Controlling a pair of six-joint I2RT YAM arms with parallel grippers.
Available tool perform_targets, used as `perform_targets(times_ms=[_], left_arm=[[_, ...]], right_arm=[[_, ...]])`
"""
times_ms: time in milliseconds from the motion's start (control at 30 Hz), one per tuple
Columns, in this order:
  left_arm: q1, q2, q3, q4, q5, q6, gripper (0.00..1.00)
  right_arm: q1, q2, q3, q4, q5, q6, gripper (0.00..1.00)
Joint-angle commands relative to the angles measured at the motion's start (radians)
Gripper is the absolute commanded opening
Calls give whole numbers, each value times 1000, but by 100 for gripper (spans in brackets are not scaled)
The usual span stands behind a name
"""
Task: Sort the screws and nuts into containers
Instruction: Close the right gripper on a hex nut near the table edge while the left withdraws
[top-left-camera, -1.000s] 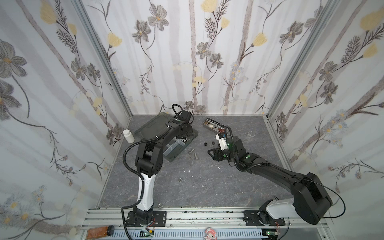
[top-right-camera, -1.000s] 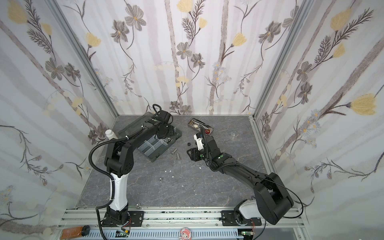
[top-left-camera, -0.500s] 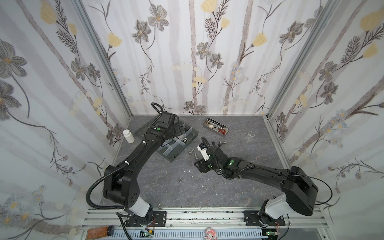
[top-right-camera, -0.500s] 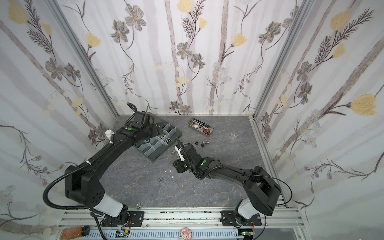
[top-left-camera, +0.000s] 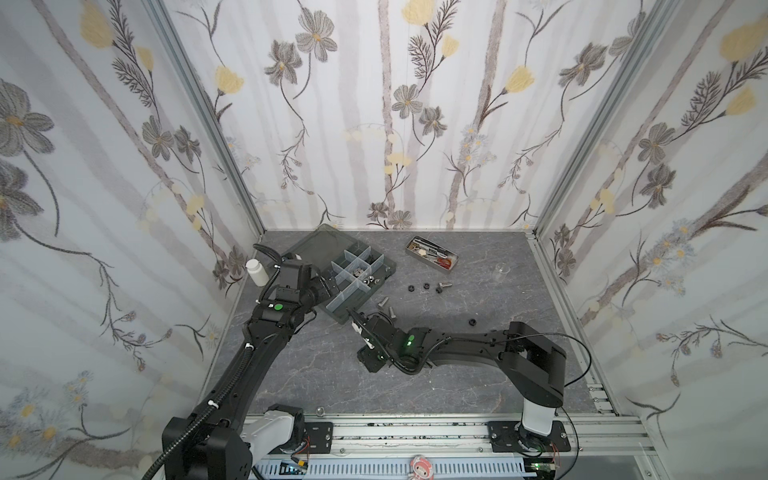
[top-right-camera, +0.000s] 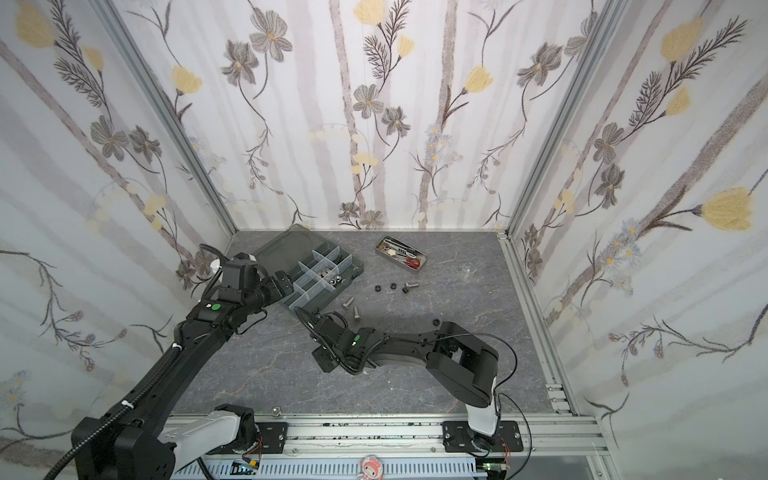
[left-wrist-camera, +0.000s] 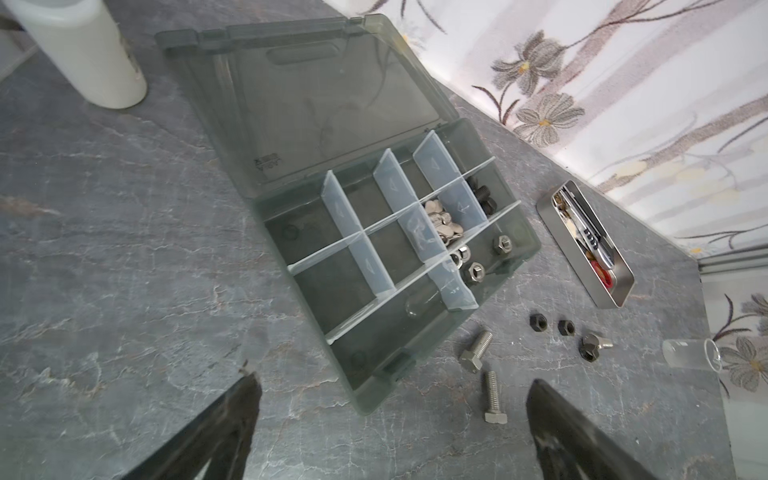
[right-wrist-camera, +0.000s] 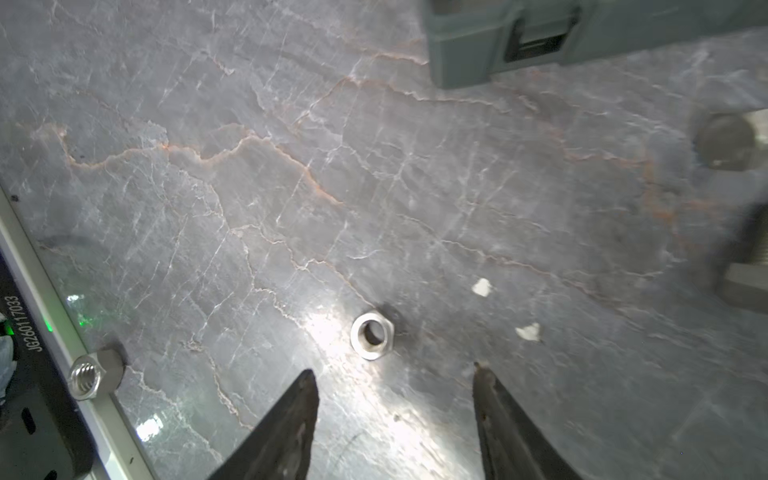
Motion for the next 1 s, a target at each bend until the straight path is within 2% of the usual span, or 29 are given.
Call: perform_targets(times_ms=[0,267,667,967], left_arm=[[32,-15,-22,35,35,-2,100],[71,-27,-50,47,81,6,100],[81,-21,-62,57,103,7,100],[82,-30,-69,54,106,5,100]], right_arm=[[14,37,43,-44,35,-3,61],[28,101,96,-83,45,-3,60],[28,159,145,-130,67,1,58],[28,182,154,-142,60,2,45]])
